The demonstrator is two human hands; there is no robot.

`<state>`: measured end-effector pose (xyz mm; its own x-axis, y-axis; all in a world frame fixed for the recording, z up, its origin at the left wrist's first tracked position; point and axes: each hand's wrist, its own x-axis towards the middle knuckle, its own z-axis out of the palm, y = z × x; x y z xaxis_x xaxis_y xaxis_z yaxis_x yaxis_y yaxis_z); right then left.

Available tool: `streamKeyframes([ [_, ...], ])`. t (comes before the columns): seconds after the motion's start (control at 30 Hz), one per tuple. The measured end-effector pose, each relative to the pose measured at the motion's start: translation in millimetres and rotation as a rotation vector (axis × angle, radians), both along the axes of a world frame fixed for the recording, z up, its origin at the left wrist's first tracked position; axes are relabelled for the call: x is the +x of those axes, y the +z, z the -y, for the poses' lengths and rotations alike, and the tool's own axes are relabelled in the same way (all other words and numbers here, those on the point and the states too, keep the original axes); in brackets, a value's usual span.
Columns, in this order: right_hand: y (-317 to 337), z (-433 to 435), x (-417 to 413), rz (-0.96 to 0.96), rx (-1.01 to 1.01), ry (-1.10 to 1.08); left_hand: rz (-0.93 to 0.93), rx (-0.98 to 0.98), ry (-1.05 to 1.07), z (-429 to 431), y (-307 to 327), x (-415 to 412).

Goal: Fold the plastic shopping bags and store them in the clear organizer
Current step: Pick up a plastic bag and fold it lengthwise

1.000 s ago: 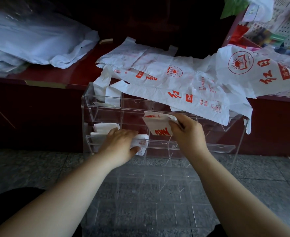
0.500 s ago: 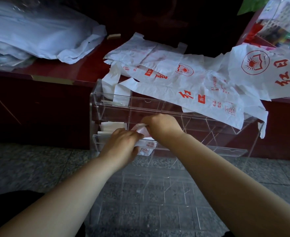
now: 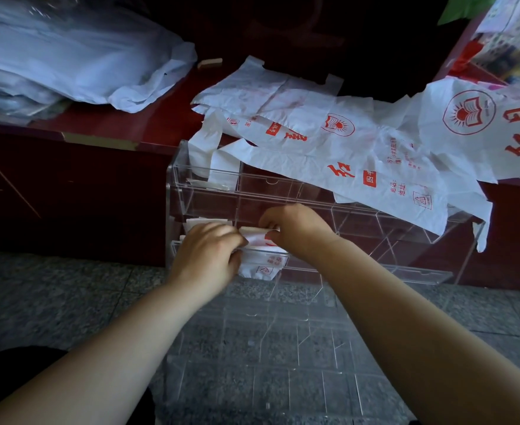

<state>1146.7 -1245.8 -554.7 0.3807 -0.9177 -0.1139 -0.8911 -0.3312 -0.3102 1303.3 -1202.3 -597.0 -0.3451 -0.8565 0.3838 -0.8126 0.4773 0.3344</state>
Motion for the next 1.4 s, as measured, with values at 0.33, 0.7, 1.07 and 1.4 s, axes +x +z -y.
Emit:
streamKeyframes([
  [0.33, -8, -3, 2, -0.171, -0.049, 0.056, -0.018, 0.003, 0.103, 0, -5, 1],
  [0.7, 38, -65, -64, 0.335, -0.498, -0.036, -0.027, -0.136, 0.037, -8, 3, -10],
  [1.07, 78, -28, -91, -0.204, -0.275, -0.208, 0.114, -0.14, -0.021, -23, -6, -19],
  [1.4, 74, -22, -81, -0.298, -0.289, -0.13, 0.154, 0.007, -0.072, -23, -4, -15],
])
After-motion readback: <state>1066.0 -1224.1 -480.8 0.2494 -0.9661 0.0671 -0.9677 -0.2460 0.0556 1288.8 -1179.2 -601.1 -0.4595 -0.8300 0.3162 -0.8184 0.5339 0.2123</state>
